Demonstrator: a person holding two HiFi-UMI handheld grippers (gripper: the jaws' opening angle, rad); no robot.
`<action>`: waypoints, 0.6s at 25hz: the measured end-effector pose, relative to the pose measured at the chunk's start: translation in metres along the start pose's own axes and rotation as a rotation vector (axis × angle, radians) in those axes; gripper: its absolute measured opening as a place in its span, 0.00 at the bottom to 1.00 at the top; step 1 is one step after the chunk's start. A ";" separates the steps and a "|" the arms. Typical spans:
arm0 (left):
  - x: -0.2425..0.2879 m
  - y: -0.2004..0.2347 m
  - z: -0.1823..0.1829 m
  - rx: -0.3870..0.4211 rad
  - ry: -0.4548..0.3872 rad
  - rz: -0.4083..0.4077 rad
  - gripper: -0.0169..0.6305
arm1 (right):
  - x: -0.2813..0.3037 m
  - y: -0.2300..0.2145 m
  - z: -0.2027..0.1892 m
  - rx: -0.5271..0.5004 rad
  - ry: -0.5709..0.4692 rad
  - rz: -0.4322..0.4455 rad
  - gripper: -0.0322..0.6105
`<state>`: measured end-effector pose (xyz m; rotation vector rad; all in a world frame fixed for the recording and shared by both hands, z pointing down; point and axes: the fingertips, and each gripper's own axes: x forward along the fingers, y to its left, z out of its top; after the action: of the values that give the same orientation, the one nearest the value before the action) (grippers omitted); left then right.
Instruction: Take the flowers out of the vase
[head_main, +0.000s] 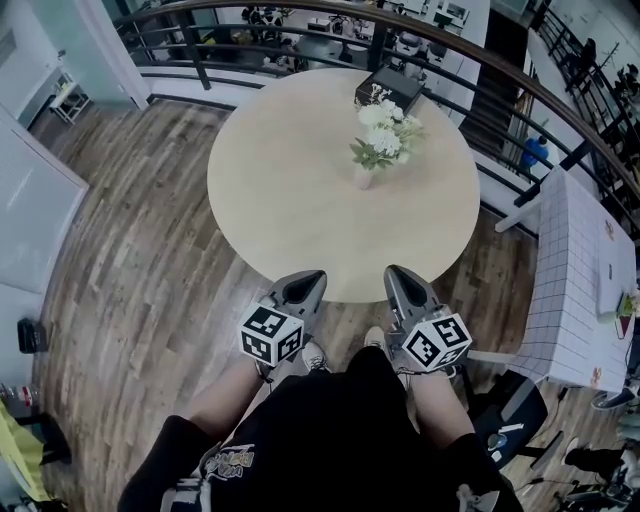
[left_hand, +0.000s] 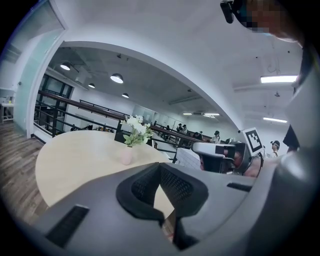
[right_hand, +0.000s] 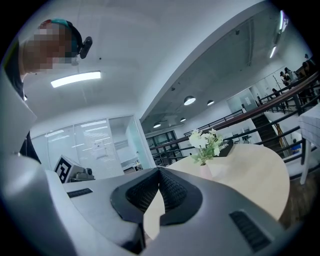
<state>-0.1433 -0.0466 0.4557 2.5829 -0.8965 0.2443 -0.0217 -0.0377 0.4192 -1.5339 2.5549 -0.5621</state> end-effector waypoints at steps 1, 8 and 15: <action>0.001 0.001 0.002 0.001 -0.002 0.000 0.04 | 0.003 -0.001 0.002 -0.001 -0.002 -0.001 0.08; 0.012 0.012 0.008 0.002 -0.008 0.030 0.04 | 0.024 -0.016 0.008 -0.002 0.007 0.023 0.08; 0.037 0.023 0.016 -0.002 -0.013 0.078 0.04 | 0.043 -0.041 0.016 0.003 0.015 0.061 0.08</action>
<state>-0.1278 -0.0902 0.4588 2.5540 -1.0026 0.2482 -0.0041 -0.0962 0.4237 -1.4509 2.6009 -0.5724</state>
